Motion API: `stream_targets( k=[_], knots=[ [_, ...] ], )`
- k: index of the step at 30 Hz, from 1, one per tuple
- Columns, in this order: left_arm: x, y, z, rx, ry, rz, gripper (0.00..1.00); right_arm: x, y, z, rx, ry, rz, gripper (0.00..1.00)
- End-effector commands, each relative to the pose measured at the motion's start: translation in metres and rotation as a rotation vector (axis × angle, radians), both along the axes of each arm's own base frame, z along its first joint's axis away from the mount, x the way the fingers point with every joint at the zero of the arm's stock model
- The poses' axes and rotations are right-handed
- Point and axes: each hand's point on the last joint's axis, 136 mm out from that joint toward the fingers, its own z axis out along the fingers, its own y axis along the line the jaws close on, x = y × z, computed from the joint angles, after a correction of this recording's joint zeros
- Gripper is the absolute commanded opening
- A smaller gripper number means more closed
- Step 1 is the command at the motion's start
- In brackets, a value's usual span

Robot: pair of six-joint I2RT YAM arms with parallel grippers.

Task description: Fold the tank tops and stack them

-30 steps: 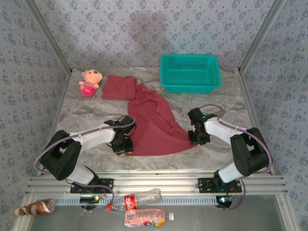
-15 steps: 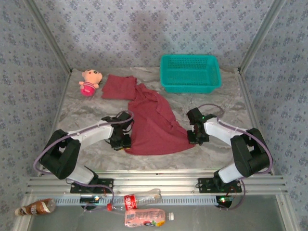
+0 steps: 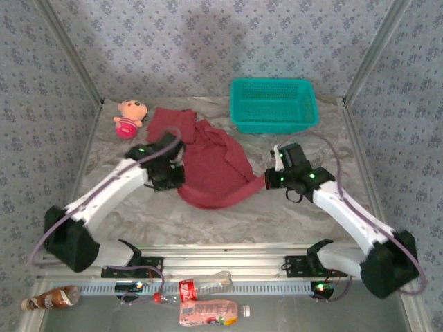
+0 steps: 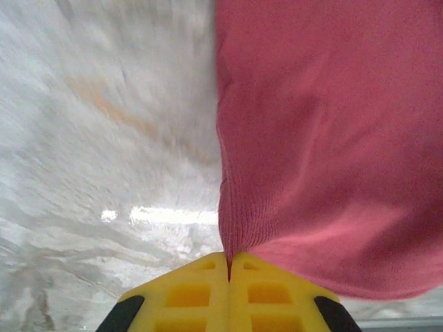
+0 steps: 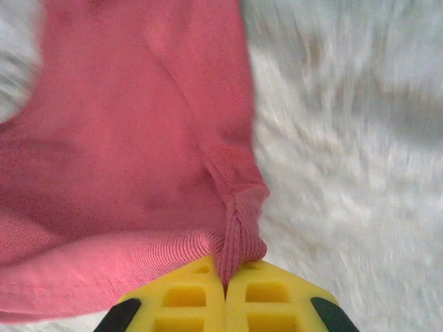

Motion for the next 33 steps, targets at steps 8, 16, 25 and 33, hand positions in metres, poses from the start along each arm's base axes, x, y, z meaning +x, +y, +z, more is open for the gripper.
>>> stream_targets(
  k=[8,16,25,33],
  knots=[
    [0.081,0.102,0.202,0.235,-0.54,0.089,0.0,0.101,0.052,0.26,0.138,-0.753,0.183,0.0],
    [0.153,0.131,0.309,0.341,-0.825,0.166,0.0,0.189,0.076,0.366,0.19,-0.997,0.18,0.0],
    [0.086,0.142,0.344,0.412,-0.884,0.134,0.0,0.148,0.08,0.369,0.214,-0.925,0.251,0.0],
    [0.017,0.103,0.176,0.175,-0.565,0.037,0.0,0.085,0.038,0.199,0.185,-0.449,0.18,0.0]
  ],
)
